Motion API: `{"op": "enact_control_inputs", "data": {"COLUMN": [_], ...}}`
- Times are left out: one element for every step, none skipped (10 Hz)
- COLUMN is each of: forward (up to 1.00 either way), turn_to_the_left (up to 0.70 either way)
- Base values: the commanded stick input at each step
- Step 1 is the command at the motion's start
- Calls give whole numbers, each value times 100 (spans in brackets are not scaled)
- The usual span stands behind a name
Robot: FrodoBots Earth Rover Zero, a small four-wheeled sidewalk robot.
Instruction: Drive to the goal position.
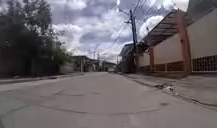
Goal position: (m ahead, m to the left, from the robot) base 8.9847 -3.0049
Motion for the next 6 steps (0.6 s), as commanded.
{"op": "enact_control_inputs", "data": {"forward": [50,50,50,50,50,50], "turn_to_the_left": [0,0,0,0,0,0]}}
